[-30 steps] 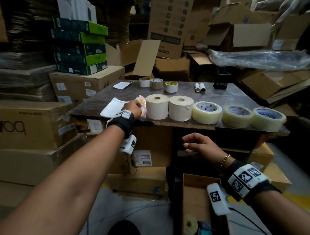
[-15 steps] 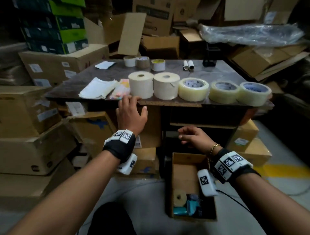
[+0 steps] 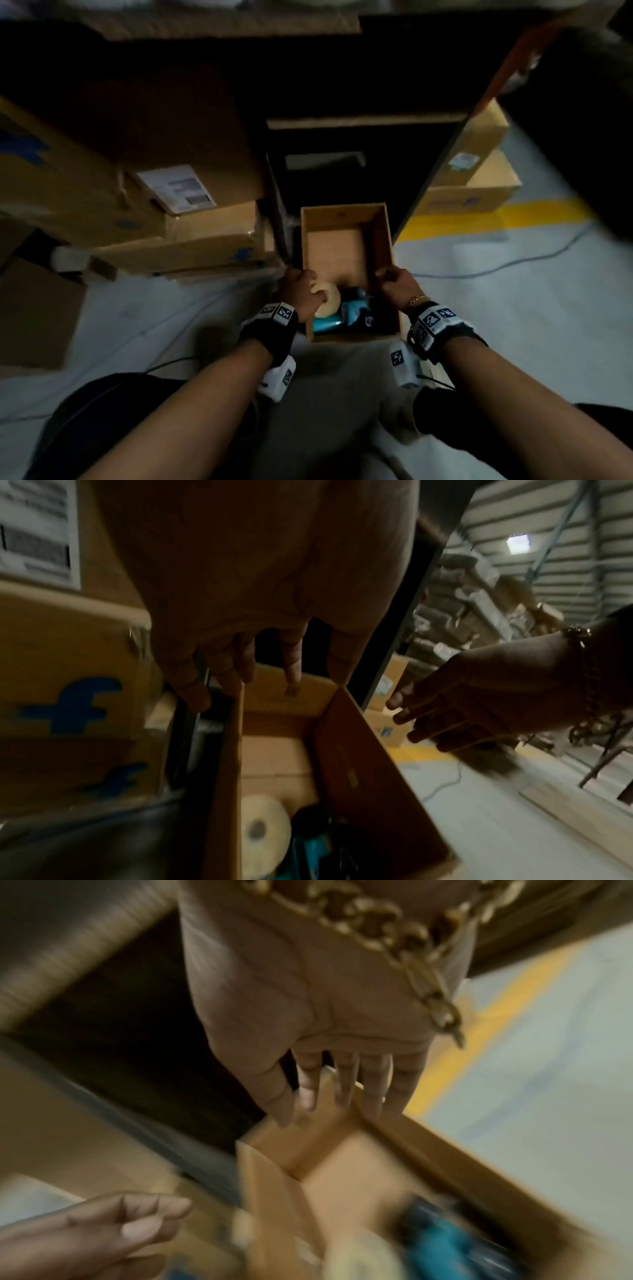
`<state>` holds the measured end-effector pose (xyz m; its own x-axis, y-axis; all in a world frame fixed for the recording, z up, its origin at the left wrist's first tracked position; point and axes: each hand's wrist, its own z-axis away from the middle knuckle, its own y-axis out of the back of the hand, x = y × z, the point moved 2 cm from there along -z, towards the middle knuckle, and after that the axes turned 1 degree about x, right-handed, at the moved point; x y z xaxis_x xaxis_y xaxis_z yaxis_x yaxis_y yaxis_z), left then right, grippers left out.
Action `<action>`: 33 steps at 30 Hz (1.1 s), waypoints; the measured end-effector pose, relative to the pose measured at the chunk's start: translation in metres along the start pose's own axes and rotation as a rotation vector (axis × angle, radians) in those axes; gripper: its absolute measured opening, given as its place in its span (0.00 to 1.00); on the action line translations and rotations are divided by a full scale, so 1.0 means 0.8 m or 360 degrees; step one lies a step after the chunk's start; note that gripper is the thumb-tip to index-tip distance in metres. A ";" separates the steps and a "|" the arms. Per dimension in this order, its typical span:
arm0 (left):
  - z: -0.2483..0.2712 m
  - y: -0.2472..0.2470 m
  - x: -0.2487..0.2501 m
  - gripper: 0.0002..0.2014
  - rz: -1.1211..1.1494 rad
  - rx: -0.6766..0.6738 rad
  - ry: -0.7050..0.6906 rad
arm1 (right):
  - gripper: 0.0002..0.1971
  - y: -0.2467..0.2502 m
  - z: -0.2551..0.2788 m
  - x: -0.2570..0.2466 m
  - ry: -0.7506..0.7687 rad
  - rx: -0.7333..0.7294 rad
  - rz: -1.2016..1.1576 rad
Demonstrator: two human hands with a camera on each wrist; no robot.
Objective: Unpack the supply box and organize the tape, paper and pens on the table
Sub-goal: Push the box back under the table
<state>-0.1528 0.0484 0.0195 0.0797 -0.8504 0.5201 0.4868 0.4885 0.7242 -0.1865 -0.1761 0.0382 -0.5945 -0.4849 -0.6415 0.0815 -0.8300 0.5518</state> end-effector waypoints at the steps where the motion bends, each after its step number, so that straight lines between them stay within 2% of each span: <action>1: -0.008 -0.022 -0.009 0.26 -0.0023 -0.0057 0.0060 | 0.14 -0.006 -0.010 0.015 -0.0018 0.0024 0.0138; 3: -0.023 -0.059 -0.026 0.27 -0.0013 -0.0132 0.0184 | 0.23 -0.018 -0.031 0.050 -0.0104 0.0029 0.0365; 5: -0.036 -0.093 -0.046 0.26 0.0044 -0.0190 0.0309 | 0.25 -0.032 -0.054 0.090 -0.0194 0.0012 0.0455; 9: -0.042 -0.133 -0.063 0.20 0.0148 -0.0256 0.0436 | 0.40 -0.064 -0.071 0.145 -0.0176 -0.0224 0.0531; 11: -0.043 -0.152 -0.068 0.22 0.0173 -0.0229 0.0449 | 0.46 -0.070 -0.059 0.149 -0.0169 -0.0263 0.0493; 16: -0.029 -0.168 -0.070 0.38 0.0170 -0.0055 0.0332 | 0.41 -0.076 -0.051 0.166 -0.0037 -0.0087 0.0449; 20: -0.026 -0.167 -0.078 0.47 0.0328 0.0013 0.0208 | 0.50 -0.078 -0.053 0.172 0.0070 -0.0011 0.0349; 25: -0.040 -0.142 -0.068 0.49 0.0398 0.0191 0.0175 | 0.52 -0.064 -0.069 0.154 0.0146 0.0110 0.0070; 30: -0.097 -0.102 -0.053 0.50 0.0637 0.0240 0.0084 | 0.48 -0.033 -0.125 0.101 0.0257 0.0192 -0.0104; 33: -0.132 -0.057 -0.034 0.49 0.0335 0.0265 0.0019 | 0.48 -0.020 -0.166 0.066 0.0318 0.0196 -0.0104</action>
<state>-0.0852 0.0289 -0.0758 0.1745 -0.7285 0.6624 0.3088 0.6793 0.6657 -0.1126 -0.2248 -0.0754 -0.4242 -0.4861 -0.7640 -0.0575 -0.8276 0.5584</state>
